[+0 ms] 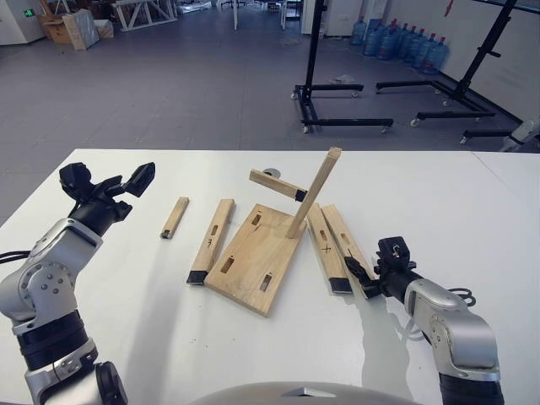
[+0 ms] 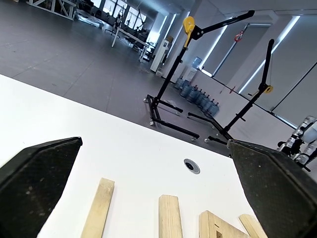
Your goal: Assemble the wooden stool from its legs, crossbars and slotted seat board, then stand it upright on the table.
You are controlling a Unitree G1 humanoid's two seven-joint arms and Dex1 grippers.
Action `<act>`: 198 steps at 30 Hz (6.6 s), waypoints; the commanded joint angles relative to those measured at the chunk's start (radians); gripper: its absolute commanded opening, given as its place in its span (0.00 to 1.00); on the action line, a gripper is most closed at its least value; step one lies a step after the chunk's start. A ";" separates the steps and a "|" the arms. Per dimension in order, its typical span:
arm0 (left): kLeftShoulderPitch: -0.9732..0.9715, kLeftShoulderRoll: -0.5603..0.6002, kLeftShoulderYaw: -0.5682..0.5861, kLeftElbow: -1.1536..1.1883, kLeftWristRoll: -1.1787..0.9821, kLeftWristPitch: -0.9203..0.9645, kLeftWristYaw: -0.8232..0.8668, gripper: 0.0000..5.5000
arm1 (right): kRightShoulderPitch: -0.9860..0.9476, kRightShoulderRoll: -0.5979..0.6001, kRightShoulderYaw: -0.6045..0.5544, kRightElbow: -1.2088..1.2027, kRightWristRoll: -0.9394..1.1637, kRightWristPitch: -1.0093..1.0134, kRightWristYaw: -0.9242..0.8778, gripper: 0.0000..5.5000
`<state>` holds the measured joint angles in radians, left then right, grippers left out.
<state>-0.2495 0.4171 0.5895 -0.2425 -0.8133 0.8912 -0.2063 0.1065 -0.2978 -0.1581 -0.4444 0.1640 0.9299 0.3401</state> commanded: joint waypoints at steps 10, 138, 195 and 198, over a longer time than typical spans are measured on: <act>-0.023 0.014 -0.049 0.025 0.000 -0.029 0.002 0.98 | 0.020 -0.031 0.125 0.066 -0.061 -0.052 -0.054 0.69; -0.241 0.024 -0.284 0.294 -0.660 0.085 -0.313 0.37 | -0.397 -0.407 -0.178 0.063 1.249 0.101 0.365 0.98; -0.205 0.079 -0.275 0.051 -0.079 -0.303 -0.450 0.37 | -0.372 -0.642 0.839 0.242 -0.494 -0.817 0.700 0.98; -0.200 0.074 -0.275 0.049 -0.080 -0.303 -0.444 0.37 | -0.368 -0.683 0.809 0.265 -0.505 -0.875 0.704 0.98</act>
<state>-0.4511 0.4921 0.3142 -0.1875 -0.8929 0.5844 -0.6586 -0.3646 -0.9128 0.5901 -0.2747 -0.2739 0.0557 0.9537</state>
